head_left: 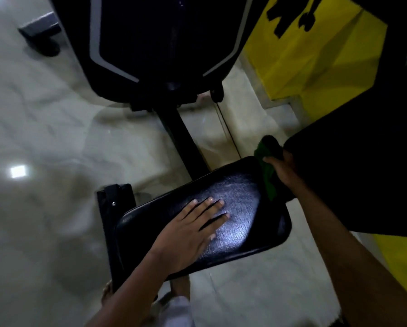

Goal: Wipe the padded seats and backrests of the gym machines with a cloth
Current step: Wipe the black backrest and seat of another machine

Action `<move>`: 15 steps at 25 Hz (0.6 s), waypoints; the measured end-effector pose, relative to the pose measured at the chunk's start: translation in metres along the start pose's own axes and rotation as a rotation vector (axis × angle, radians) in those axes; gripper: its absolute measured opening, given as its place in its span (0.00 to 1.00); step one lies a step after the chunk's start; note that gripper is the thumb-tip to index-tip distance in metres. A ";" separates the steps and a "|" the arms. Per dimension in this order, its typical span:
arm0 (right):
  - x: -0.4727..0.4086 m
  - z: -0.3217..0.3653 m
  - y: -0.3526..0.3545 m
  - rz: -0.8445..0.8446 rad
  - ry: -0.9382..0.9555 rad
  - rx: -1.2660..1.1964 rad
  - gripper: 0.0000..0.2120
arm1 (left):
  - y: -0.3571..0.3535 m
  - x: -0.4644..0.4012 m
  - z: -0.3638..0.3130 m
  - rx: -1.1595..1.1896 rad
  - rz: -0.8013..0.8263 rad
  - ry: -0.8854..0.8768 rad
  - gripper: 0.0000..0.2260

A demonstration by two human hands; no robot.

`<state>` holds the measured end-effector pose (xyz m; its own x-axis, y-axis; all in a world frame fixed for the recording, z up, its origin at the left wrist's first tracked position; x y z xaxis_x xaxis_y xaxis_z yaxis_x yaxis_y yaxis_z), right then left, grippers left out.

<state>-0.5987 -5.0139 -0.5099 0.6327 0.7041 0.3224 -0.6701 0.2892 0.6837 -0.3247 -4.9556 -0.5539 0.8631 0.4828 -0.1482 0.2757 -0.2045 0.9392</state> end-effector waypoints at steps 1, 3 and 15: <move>-0.004 0.008 -0.003 0.046 0.063 0.085 0.10 | -0.001 0.002 -0.002 0.002 0.003 0.005 0.23; -0.011 0.020 -0.010 0.152 0.206 0.240 0.12 | 0.000 0.007 -0.005 -0.025 0.000 0.059 0.23; 0.044 0.107 -0.128 0.815 0.684 0.991 0.16 | -0.008 0.029 -0.009 -0.062 -0.129 0.313 0.23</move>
<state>-0.4432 -5.0892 -0.5126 -0.2798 0.6978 0.6594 -0.0293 -0.6927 0.7206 -0.3063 -4.9322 -0.5629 0.6485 0.7411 -0.1739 0.3398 -0.0774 0.9373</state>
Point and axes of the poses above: each hand's wrist, its own x-axis away from the middle knuckle, its own y-axis out of the back of the hand, z = x × y, the point moved 4 cm from there along -x, towards the middle knuckle, and after that the axes turned 2 degrees about x, right-handed, at the moved point
